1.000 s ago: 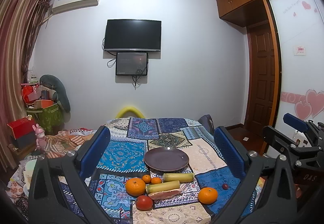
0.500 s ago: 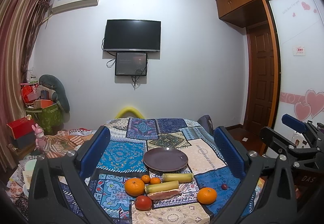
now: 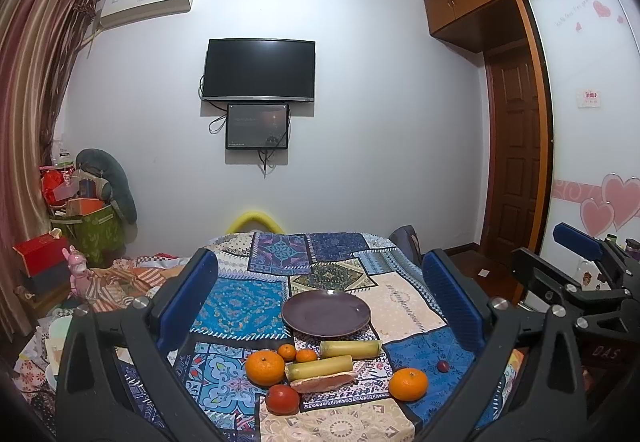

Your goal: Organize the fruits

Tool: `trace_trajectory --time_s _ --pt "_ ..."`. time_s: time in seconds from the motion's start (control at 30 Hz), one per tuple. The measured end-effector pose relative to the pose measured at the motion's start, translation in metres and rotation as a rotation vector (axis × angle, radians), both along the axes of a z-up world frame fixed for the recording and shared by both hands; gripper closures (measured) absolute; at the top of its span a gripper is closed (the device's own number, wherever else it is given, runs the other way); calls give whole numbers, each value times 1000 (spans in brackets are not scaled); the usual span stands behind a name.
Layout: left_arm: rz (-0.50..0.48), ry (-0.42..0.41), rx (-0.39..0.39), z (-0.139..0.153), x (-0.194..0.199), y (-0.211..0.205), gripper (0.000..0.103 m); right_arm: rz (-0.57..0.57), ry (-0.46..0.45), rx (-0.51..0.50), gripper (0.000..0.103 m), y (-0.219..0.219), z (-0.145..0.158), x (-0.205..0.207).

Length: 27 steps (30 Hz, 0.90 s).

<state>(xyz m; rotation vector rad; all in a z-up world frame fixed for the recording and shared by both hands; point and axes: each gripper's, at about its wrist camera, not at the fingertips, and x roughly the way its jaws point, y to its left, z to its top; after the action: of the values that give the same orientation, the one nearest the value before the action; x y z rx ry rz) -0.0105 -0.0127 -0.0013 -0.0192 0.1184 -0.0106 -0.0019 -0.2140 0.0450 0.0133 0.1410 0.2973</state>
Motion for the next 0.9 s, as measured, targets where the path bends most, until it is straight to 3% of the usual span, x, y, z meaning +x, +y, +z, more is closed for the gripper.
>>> trace_trajectory --time_s 0.17,0.33,0.57,0.9 --pt "4 14 5 -5 4 2 0 0 7 -4 0 2 -2 2" --pt "6 93 -12 -17 24 12 0 -7 56 -16 0 1 -13 17" --pt "1 244 -83 -47 61 41 0 -37 261 -33 0 -12 -55 67" --pt "30 443 -86 -98 112 73 0 -68 415 -176 0 -10 -106 103"
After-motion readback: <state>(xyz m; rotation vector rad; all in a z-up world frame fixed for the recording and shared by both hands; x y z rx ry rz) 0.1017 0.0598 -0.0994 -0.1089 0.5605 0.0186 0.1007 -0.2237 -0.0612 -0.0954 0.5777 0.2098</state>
